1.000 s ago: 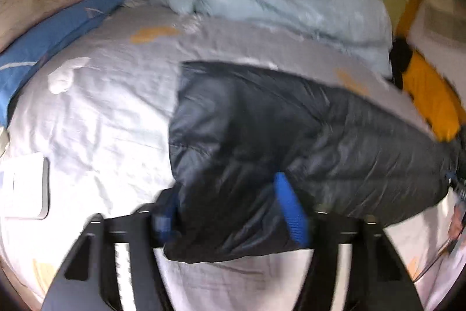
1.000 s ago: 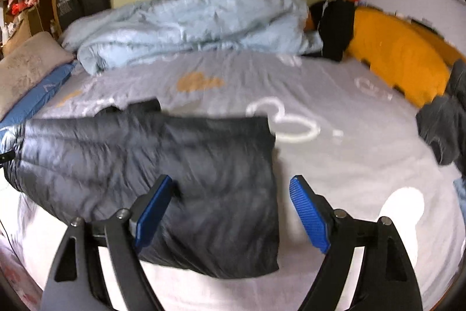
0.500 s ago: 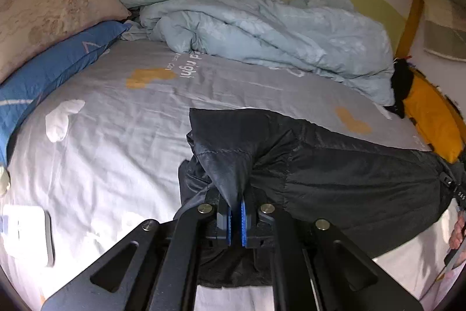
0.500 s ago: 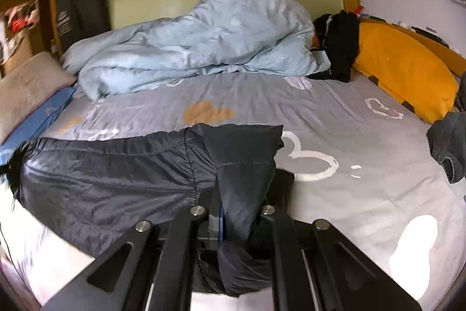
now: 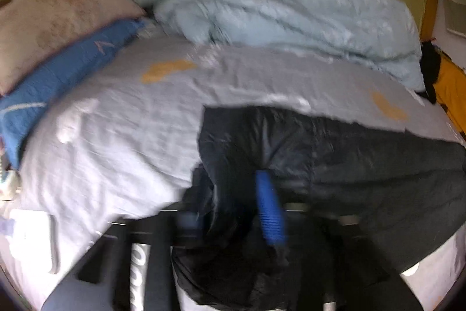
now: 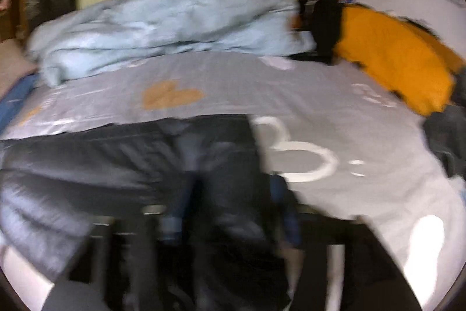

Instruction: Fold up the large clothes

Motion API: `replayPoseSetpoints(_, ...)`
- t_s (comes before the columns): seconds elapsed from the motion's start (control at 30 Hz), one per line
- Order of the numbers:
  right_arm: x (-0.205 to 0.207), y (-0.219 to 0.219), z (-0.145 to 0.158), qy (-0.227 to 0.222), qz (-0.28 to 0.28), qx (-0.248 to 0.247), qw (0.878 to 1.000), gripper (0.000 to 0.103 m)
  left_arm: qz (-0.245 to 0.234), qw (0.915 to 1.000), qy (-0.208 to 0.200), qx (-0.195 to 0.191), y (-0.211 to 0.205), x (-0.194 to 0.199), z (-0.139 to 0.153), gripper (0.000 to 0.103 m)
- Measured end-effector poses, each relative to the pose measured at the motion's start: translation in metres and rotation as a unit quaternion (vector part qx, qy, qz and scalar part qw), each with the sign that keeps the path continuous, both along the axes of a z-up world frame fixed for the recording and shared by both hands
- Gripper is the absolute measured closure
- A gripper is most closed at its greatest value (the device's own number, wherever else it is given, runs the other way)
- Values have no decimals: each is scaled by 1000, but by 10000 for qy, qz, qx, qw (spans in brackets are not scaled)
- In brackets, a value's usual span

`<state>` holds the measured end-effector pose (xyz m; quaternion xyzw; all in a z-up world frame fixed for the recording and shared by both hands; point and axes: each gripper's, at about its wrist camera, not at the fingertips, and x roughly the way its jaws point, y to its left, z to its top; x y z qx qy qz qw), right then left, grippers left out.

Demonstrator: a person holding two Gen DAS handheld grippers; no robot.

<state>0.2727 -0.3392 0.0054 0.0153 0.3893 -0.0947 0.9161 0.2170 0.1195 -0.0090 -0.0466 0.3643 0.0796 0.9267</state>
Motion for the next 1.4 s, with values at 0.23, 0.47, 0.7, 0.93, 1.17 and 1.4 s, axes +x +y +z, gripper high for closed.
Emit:
replayPoseSetpoints(0.23, -39, 13, 38, -680, 192, -369, 9968, 2, 73, 9960, -889, 87, -3, -52, 37, 8)
replayPoseSetpoints(0.47, -70, 33, 65, -1022, 715, 112, 9921, 0, -282, 9910, -1280, 280, -49, -80, 51, 0)
replayPoseSetpoints(0.7, -70, 47, 63, -830, 929, 335, 9916, 0, -1521, 9838, -935, -173, -126, -77, 49, 33)
replayPoseSetpoints(0.93, -62, 37, 54, -542, 894, 586, 9928, 0, -2382, 9628, -42, -1275, -188, -47, 27, 94)
replayPoseSetpoints(1.17, -62, 25, 53, -448, 828, 892, 9916, 0, -2020, 9722, 721, -943, -220, -8, -39, 100)
replayPoseSetpoints(1.4, -57, 21, 45, -254, 768, 987, 9918, 0, -1820, 9797, 491, -690, -233, -8, -76, 100)
